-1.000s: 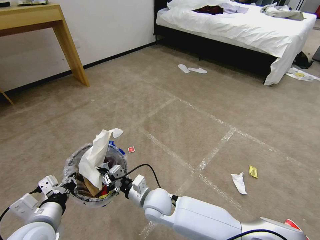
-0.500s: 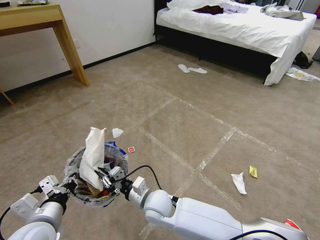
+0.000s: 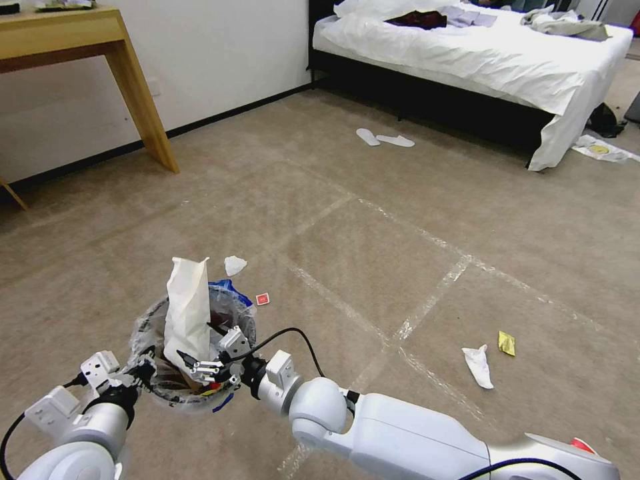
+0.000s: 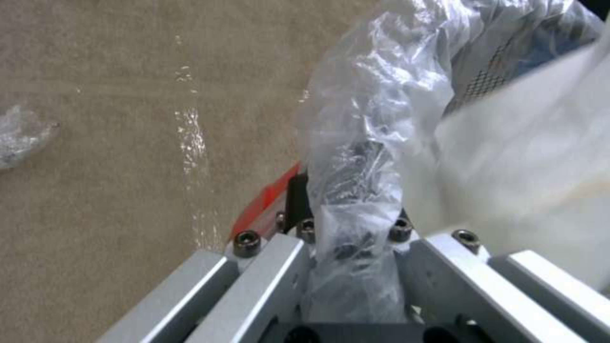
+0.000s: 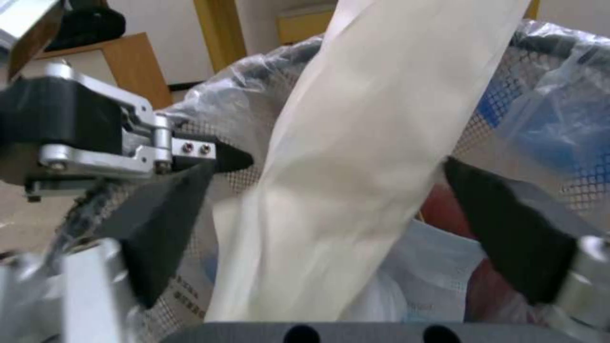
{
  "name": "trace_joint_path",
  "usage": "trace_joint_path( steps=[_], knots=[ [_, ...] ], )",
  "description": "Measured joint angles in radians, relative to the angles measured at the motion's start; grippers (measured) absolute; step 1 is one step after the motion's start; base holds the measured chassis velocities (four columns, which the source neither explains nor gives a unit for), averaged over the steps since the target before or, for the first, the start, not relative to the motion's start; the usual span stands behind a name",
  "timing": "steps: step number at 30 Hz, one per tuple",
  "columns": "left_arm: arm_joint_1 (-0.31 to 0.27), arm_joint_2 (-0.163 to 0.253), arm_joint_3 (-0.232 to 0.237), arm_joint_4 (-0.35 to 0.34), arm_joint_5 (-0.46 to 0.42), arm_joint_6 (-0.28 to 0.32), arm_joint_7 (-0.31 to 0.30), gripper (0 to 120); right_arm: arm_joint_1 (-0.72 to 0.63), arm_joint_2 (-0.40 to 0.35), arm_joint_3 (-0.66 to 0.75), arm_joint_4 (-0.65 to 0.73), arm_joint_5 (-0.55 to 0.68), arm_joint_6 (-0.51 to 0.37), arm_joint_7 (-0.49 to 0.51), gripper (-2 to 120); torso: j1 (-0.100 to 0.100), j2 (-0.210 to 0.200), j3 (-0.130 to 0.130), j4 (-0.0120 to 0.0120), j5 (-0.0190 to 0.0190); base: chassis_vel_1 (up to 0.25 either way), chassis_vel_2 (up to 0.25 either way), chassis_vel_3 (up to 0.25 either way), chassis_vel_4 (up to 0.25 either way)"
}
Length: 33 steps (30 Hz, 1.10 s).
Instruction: Pick up the trash bin and place the garbage on the floor into it.
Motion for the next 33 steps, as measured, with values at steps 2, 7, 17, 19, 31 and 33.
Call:
trace_joint_path(
  steps=[2,7,17,19,31,33],
  knots=[
    [-0.001,0.0,0.0,0.001,0.0,0.0,0.0,1,0.0,-0.001,0.001,0.003,0.001,0.0,0.001,97,0.0,0.0,0.0,0.0,0.0,0.0,0.0,0.0,0.0],
    [-0.009,0.0,0.001,0.011,-0.001,0.0,0.001,1,0.0,-0.013,0.008,0.031,0.004,-0.001,0.002,100,0.0,0.0,0.0,0.0,0.0,0.0,0.0,0.0,0.0],
    [-0.017,0.0,-0.004,0.024,0.004,-0.004,-0.008,1,-0.004,-0.035,0.029,0.088,0.012,-0.006,0.01,100,0.0,0.0,0.0,-0.0003,0.0002,0.0,0.0,0.0,0.0],
    [-0.017,0.0,-0.004,0.025,0.004,-0.004,-0.008,1,-0.004,-0.035,0.033,0.092,0.012,-0.006,0.01,100,0.0,0.0,0.0,-0.0002,0.0003,0.0,0.0,0.0,0.0],
    [-0.015,0.003,-0.006,0.029,0.004,-0.002,-0.007,1,-0.009,-0.034,0.043,0.108,0.017,-0.007,0.009,100,0.0,0.0,0.0,0.0,0.0,0.0,0.0,0.0,0.0],
    [-0.015,0.003,-0.005,0.029,0.004,-0.002,-0.007,1,-0.01,-0.035,0.044,0.113,0.02,-0.007,0.009,100,0.0,0.0,0.0,0.0,0.0,0.0,0.0,0.0,0.0]
  ],
)
